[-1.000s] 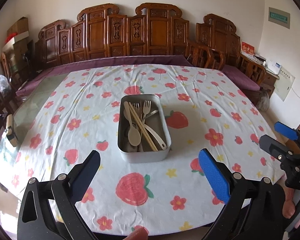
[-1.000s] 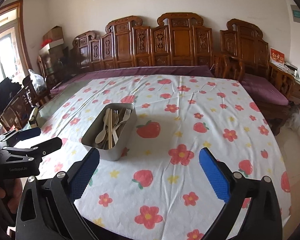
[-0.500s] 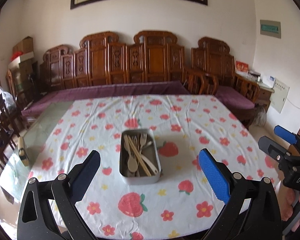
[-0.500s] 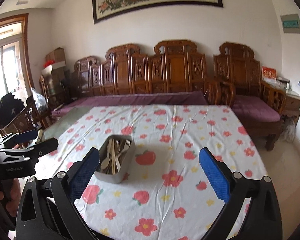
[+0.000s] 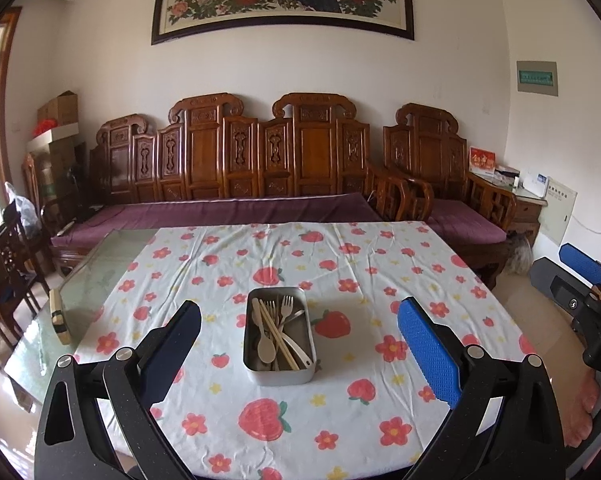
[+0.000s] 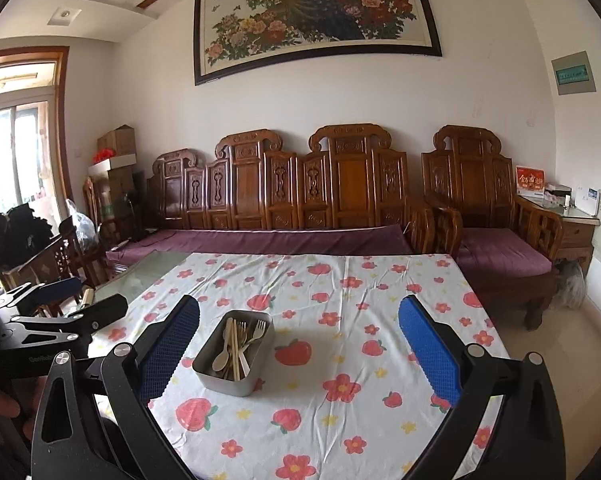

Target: Organize utensils

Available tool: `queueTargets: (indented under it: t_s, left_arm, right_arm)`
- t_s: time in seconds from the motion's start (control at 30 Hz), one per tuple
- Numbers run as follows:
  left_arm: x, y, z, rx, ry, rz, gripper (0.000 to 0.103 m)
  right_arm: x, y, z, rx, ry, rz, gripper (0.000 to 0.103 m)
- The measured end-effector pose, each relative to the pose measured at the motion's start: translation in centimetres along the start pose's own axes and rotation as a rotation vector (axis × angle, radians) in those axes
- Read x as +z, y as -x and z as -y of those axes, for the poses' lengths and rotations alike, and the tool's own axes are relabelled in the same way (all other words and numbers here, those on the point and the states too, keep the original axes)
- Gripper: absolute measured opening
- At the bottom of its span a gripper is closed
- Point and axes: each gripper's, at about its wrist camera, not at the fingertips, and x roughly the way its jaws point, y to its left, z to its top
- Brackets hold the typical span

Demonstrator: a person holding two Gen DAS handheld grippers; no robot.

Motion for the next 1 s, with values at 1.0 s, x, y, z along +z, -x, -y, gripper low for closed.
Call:
queueTargets:
  t_s: [1.0]
  left_arm:
    - [0.04,0.16,0.41,-0.005,0.01,0.008,0.095]
  right_arm:
    - [-0.9,-0.32,0.17,-0.001,-0.013,-0.021,0.1]
